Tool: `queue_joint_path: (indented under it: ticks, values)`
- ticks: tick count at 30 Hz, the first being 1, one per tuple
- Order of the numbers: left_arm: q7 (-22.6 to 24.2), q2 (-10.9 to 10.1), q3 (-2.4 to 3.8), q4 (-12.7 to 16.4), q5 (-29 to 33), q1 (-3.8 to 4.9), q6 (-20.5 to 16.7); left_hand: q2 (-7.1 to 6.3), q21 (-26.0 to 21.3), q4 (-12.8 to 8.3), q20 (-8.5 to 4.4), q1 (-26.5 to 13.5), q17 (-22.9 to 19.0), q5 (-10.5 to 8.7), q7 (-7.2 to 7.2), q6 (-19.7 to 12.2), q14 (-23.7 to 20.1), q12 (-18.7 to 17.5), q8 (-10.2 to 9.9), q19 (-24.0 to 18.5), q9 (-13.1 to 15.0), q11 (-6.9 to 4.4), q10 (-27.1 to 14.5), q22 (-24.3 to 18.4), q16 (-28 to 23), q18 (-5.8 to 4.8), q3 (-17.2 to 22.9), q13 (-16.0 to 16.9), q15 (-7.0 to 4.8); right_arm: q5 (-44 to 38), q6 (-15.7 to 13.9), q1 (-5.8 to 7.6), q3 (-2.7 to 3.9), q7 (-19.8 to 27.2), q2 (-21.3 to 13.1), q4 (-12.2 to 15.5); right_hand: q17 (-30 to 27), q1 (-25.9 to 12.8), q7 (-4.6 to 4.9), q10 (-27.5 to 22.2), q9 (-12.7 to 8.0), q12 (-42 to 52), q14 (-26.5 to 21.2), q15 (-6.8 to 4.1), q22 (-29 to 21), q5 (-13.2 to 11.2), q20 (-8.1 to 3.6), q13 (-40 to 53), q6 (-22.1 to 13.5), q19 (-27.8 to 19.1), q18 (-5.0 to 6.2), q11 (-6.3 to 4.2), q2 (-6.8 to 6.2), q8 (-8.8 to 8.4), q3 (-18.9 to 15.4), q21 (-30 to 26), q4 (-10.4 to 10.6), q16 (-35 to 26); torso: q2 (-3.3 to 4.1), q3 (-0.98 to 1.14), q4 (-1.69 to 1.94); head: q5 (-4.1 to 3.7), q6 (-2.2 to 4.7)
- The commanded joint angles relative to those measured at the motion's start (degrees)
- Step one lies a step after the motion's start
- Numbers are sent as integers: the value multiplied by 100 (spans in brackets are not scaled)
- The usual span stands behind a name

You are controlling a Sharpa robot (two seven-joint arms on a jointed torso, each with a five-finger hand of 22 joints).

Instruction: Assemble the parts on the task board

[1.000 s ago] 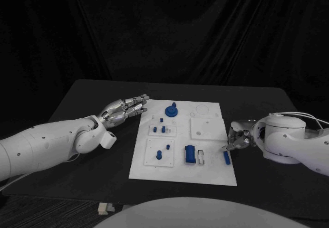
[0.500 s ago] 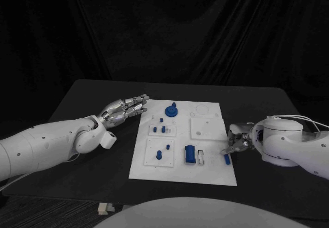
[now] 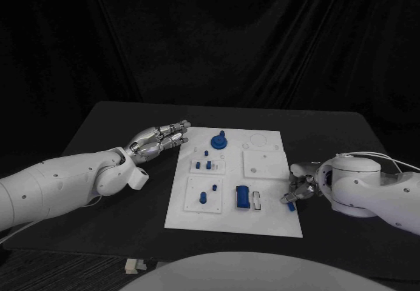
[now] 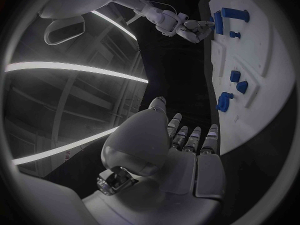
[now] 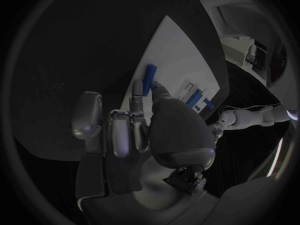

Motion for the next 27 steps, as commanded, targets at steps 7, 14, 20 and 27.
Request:
queue_joint_path:
  ticks: [7, 14, 20, 27]
  values:
    - [313, 6, 6, 9, 40, -8, 43, -2, 27, -21, 1, 52, 5, 30, 19, 0, -16, 11, 11, 27, 2, 24, -5, 0, 24, 64, 35, 3, 21, 47, -220, -49, -8, 22, 21, 19, 233, 502, 34, 609, 123, 14, 362, 33, 799, 1592, 29, 1510, -95, -43, -58, 10, -88, -283, 462, -145, -538, -93, 0, -1, 2, 17, -1]
    - [310, 6, 6, 3, 40, -10, 45, -2, 28, -33, 1, 61, 4, 41, 22, -7, -18, 10, 9, 28, 1, 27, -6, -1, 23, 63, 44, 2, 20, 419, -497, -52, -8, 122, 9, 51, 183, 509, 106, 609, 314, 14, 354, 77, 790, 1681, 61, 1510, -89, -60, -47, 69, -219, -385, 1222, -216, -986, -112, -1, 0, 1, 26, -1]
    - [310, 10, 6, -2, 40, -11, 47, -1, 28, -45, 1, 69, 4, 52, 22, -12, -20, 9, 7, 29, 0, 27, -8, -1, 22, 62, 55, 2, 19, 910, -918, -51, -7, 257, -33, 93, 145, 150, 158, 609, 493, 14, 348, 113, 789, 1731, 99, 1510, -116, -64, -45, 111, -357, -489, 2004, -233, -1325, -123, 1, 0, -1, 29, -1]
    - [308, 9, 6, -4, 40, -11, 42, 1, 29, -53, 1, 75, 4, 61, 22, -10, -20, 9, 7, 30, 0, 27, -10, -1, 21, 62, 62, 2, 18, 1950, -1318, -20, -6, 381, -90, 138, 142, -149, 170, 609, 571, 14, 349, 122, 777, 1867, 107, 1510, -132, -75, -33, 121, -384, -546, 2281, -278, -1414, -119, -1, 0, 1, 29, -1]
